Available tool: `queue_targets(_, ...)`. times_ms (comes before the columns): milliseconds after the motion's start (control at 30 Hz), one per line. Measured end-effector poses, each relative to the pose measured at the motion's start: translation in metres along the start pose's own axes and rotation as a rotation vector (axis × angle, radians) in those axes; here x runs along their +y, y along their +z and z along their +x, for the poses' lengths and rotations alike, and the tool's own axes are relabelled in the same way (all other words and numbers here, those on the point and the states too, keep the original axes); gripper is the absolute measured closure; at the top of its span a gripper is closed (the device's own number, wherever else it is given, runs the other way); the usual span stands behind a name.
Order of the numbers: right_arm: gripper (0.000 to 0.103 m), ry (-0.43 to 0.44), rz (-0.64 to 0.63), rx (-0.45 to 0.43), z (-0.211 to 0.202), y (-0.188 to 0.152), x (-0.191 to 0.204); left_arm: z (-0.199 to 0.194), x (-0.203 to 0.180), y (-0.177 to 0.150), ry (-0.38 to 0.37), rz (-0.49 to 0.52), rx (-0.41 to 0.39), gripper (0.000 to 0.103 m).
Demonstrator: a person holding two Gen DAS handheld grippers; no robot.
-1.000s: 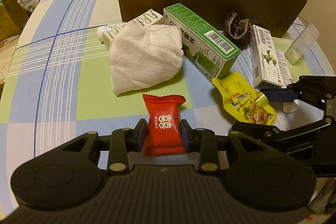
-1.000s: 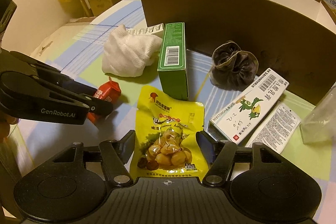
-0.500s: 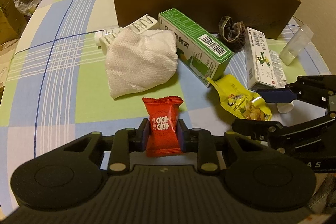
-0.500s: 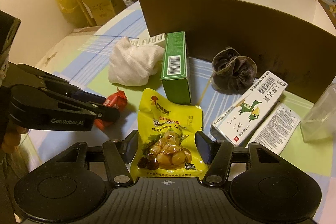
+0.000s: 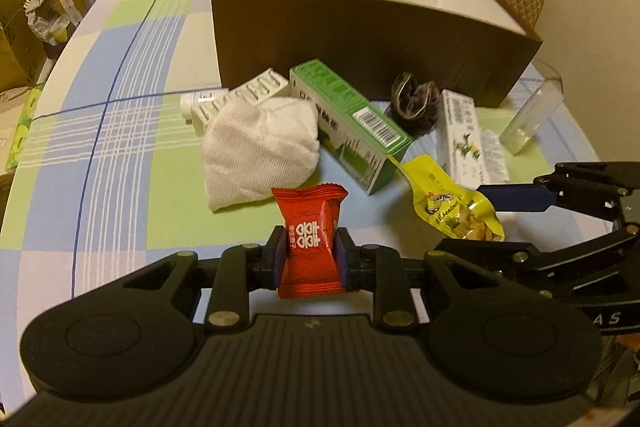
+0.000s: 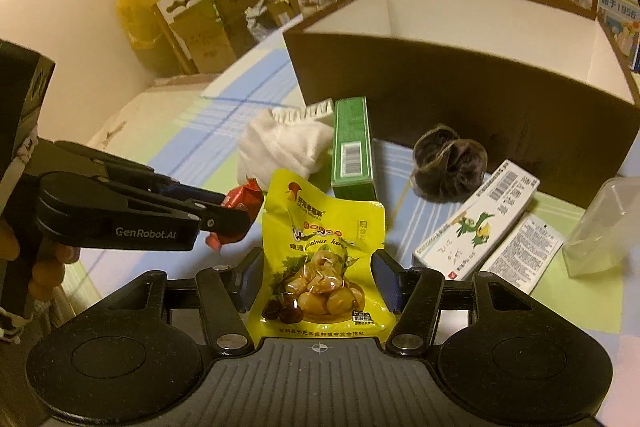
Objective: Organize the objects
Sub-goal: 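Carry the red packet into the box with the left tool while the right tool carries the yellow pouch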
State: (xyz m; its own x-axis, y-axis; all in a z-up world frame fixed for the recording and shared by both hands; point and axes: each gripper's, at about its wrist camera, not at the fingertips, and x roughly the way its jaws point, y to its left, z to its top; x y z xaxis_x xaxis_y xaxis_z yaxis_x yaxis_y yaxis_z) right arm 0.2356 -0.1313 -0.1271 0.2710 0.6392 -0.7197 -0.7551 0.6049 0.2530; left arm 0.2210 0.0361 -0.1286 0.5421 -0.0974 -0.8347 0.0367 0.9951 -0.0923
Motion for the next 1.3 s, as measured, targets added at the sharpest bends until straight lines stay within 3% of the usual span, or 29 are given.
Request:
queue_targets(467, 0.048, -0.049, 0.100, -0.210, -0.046, 0.055, -0.010, -0.043, -0.024, 0.054, -0.070, -0.002, -0.164, 0.082)
queue_targets(667, 0.048, -0.082, 0.155, -0.285, -0.062, 0.082, -0.027, -0.047, -0.026, 0.093, -0.049, -0.023, -0.226, 0.082)
queue_targets(967, 0.048, -0.144, 0.231, -0.356, -0.062, 0.125, -0.067, -0.021, -0.027, 0.148, -0.015, -0.064, -0.250, 0.082)
queue_targets(1300, 0.048, -0.209, 0.312, -0.339, -0.026, 0.150, -0.113, 0.031, -0.024, 0.183, 0.022, -0.087, -0.202, 0.082)
